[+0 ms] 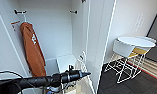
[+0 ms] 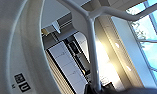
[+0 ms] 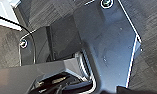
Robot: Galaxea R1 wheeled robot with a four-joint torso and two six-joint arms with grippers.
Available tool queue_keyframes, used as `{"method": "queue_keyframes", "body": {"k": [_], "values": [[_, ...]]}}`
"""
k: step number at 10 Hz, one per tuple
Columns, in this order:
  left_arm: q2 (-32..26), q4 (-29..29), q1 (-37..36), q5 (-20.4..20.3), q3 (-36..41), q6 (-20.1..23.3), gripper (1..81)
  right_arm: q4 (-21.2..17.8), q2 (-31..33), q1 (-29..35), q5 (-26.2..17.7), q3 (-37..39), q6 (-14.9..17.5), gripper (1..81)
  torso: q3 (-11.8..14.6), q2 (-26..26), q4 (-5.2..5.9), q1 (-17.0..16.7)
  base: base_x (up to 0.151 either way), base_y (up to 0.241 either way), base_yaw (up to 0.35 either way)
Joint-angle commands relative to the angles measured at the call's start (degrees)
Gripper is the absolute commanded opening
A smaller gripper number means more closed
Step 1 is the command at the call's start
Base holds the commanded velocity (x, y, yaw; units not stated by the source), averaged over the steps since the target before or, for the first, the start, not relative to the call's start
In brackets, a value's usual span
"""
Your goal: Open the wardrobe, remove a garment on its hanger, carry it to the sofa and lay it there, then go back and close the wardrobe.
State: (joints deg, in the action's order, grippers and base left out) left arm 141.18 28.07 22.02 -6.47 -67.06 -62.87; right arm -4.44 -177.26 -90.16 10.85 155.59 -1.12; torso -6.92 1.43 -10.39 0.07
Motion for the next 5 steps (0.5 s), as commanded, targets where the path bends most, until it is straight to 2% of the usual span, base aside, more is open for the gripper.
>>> {"method": "queue_keyframes", "body": {"k": [1, 5], "values": [[-0.7, 1.2, -9.2, -3.0, 2.6, 1.0, 1.0, -0.2, -0.3, 1.5, -3.1, -0.5, 0.1, 81.1, 0.0, 0.0, 0.00, 0.0, 0.000, 0.000, -0.206], [-1.2, 1.7, -9.2, -2.5, 2.8, 0.9, 1.0, 0.0, -0.3, 1.5, -3.1, -0.5, 0.3, 81.1, 0.0, 0.0, 0.00, 0.0, 0.000, 0.000, -0.206]]}}
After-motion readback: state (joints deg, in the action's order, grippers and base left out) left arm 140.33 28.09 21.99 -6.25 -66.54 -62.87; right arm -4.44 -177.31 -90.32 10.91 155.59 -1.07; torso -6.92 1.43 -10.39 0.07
